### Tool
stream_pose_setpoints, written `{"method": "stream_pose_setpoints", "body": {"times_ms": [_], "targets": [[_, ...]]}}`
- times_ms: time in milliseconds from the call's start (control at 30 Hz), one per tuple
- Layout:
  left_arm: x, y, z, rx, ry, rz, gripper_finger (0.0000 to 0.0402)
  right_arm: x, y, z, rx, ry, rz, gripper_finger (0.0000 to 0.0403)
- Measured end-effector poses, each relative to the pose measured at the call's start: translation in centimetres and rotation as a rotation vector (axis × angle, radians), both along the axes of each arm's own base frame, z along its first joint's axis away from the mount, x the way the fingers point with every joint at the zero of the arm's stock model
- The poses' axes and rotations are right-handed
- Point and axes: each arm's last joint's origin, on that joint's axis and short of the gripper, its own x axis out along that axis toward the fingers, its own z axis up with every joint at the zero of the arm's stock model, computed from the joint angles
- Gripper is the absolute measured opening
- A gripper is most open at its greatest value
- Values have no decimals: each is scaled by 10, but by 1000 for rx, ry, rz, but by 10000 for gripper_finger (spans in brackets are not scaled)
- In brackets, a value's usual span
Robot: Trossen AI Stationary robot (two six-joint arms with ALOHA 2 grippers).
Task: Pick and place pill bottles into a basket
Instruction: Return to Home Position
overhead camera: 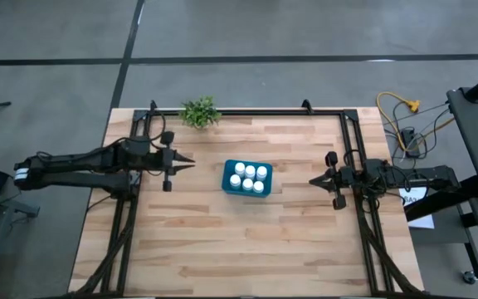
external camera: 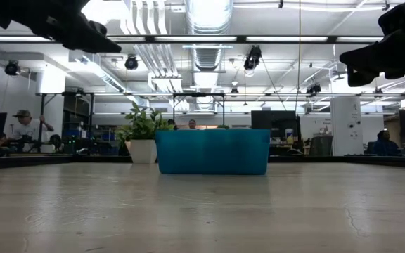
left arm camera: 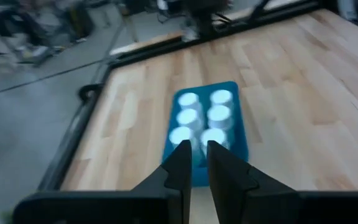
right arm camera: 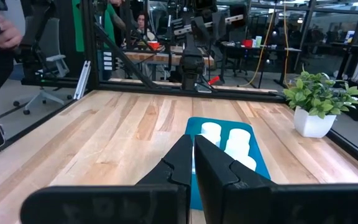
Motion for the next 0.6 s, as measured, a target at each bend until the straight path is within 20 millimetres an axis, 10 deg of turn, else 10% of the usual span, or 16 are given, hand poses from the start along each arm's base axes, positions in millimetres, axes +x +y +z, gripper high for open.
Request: {"method": "stream_pose_setpoints", "body": {"times_ms": [600], "targets": [[-17,-8,-18,-11,-96,85,33,0,0,0,0,0,0,9]]}}
